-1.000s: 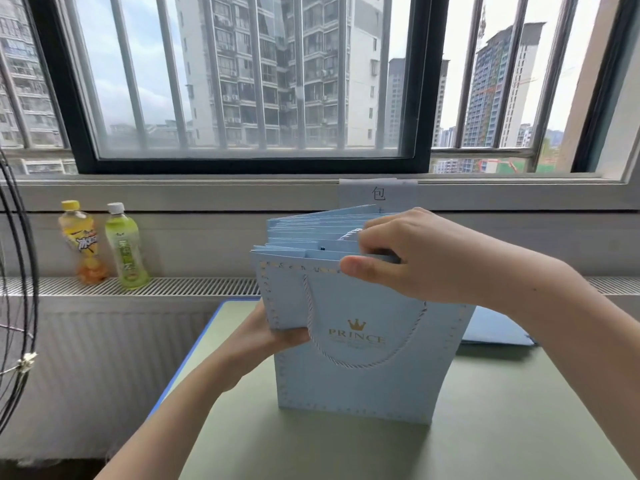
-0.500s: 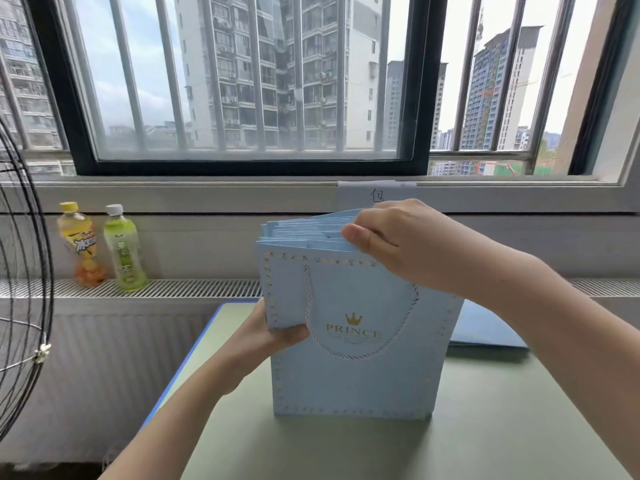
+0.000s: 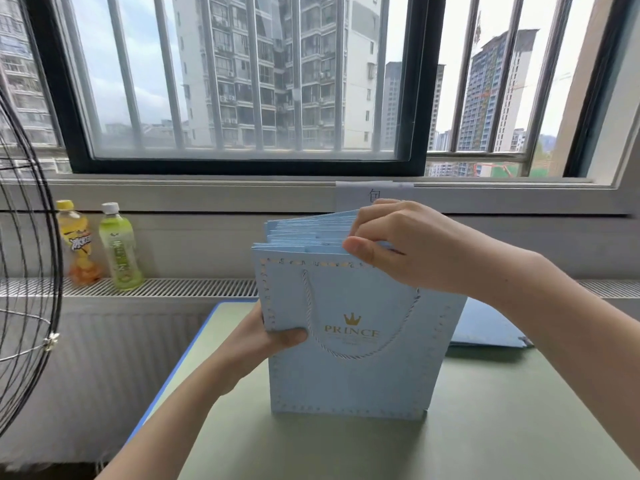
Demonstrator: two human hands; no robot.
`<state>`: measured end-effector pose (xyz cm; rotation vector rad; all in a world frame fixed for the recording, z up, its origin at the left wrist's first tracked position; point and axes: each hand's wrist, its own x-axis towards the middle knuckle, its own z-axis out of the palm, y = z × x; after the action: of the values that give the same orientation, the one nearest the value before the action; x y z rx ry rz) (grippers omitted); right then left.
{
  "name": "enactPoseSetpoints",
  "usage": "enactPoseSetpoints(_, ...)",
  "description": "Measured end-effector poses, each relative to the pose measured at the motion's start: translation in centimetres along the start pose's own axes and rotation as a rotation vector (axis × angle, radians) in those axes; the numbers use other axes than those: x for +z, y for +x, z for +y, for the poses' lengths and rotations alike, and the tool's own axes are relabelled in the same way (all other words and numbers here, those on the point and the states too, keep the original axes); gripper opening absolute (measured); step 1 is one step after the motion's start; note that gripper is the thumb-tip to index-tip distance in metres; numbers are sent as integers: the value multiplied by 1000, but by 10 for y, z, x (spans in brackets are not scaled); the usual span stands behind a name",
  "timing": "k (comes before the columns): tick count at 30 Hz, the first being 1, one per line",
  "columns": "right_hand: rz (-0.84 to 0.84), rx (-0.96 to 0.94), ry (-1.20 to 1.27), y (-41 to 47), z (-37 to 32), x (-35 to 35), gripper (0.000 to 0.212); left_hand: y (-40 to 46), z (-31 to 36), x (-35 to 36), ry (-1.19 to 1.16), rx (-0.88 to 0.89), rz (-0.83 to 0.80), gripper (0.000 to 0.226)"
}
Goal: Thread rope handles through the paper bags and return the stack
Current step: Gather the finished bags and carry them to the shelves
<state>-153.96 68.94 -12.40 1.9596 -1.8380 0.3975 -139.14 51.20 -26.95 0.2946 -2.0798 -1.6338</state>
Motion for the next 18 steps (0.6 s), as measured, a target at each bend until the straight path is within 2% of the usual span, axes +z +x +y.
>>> enactPoseSetpoints(4,174,0,-46,-3,0,0,56,1,0,1,-1,-2,12,77)
enactPoseSetpoints(6,186,44,-31,-2,-4,-3,53,0,-1,2,-9,-7,32,77)
enactPoseSetpoints(10,70,235,125,-1,-14,-15,41,0,-2,4,-25,-3,54,78)
enactPoseSetpoints(14,-53,271,-4,1,-16,-28,49,0,-2,6,-32,-1,61,77)
enactPoseSetpoints(18,-219,266,-80,3,-15,-27,35,-1,-1,7,-39,4,48,77)
